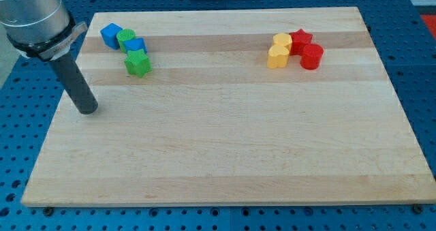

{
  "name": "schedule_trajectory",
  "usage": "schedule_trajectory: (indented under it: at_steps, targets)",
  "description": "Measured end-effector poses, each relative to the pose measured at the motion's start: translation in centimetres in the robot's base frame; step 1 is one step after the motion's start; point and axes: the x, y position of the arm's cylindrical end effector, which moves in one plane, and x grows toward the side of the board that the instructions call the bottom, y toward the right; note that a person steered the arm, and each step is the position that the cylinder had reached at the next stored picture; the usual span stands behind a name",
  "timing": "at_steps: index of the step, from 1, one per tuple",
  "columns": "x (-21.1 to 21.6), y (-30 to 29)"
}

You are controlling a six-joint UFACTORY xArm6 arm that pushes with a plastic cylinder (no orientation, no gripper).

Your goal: Nudge the blue cube up a bit

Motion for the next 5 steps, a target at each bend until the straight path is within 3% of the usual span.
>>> schedule_trajectory:
  at_steps: [4, 5]
  targets:
    - [-3.9, -0.5]
    - [-10.1, -0.7]
